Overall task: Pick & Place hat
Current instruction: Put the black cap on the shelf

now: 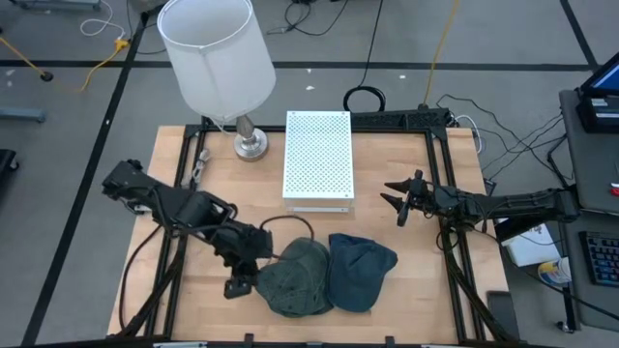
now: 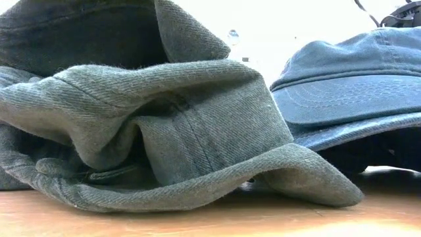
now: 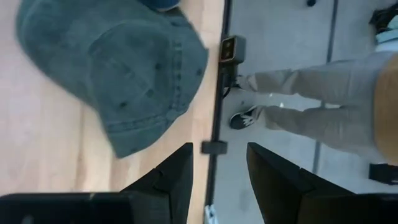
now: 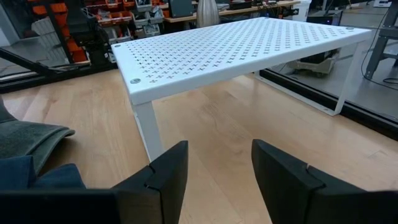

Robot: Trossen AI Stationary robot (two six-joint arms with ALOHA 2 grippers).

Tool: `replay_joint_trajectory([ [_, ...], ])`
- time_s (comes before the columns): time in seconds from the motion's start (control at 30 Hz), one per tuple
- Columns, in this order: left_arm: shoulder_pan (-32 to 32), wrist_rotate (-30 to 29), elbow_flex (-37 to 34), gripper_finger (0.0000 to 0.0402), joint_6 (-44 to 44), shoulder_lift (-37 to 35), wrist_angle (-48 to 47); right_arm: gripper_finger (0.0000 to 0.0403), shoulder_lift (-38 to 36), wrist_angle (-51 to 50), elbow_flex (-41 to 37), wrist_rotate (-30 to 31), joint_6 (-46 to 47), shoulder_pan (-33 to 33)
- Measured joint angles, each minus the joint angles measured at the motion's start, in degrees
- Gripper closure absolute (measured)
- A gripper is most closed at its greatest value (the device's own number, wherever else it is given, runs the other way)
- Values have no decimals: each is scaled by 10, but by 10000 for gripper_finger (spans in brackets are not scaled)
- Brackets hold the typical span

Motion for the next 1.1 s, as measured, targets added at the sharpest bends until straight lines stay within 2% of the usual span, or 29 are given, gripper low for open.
replay_joint_trajectory([
  [0.17,-18,0,35,250,21,37,11,234,0,0,0,0,0,0],
  [0.27,-29,-2,63,250,65,56,7,234,0,1,0,0,0,0],
  [0.43,-52,-6,122,250,101,86,-23,234,0,1,0,0,0,0],
  [0.6,-66,-46,172,250,138,108,-60,234,0,2,0,0,0,0],
  [1.1,-71,-101,165,250,129,140,-162,234,0,3,0,0,0,0],
])
